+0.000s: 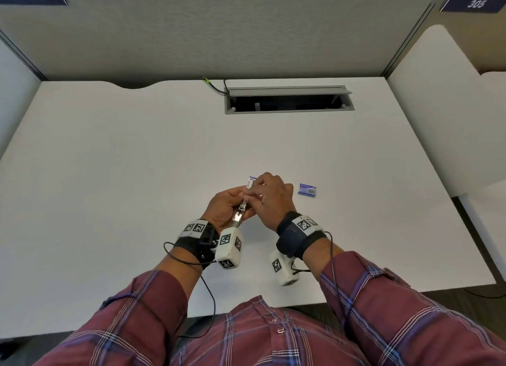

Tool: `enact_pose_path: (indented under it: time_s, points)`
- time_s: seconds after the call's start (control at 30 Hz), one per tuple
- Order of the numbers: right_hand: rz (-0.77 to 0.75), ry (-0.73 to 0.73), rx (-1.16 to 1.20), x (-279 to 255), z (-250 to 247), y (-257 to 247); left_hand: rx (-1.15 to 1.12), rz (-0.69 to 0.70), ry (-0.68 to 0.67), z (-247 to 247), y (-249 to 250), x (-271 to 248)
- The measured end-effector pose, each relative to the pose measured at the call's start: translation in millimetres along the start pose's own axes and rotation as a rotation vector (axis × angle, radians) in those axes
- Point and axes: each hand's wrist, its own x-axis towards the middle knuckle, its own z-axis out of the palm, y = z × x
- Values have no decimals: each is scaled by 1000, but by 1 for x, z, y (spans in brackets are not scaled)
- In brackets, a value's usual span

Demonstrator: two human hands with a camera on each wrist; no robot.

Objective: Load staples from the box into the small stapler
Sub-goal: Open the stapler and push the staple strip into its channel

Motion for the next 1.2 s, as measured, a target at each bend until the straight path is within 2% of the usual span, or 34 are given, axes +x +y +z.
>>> enact_pose_path:
  time_s: [0.17, 0.33, 0.4, 0.47, 0.6, 1.03, 1.2]
  points:
    - [23, -80, -44, 0, -1, 9, -53, 8, 13, -1, -8, 4]
    - [76, -92, 234, 1, 1, 12, 25, 29, -55, -6, -4, 4]
    - [160, -36, 459, 1, -1, 10, 93, 19, -50, -8, -3, 5]
    - [278, 49, 587, 4, -4, 10, 134, 9, -31, -9, -3, 4]
    - [429, -37, 681, 12, -1, 13, 177, -15, -2, -7, -8, 2]
    - [425, -116, 726, 10, 3, 18, 405, -45, 98, 3, -3, 4]
    - [448, -123, 748, 7, 2, 19, 350, -52, 57, 1, -1, 3]
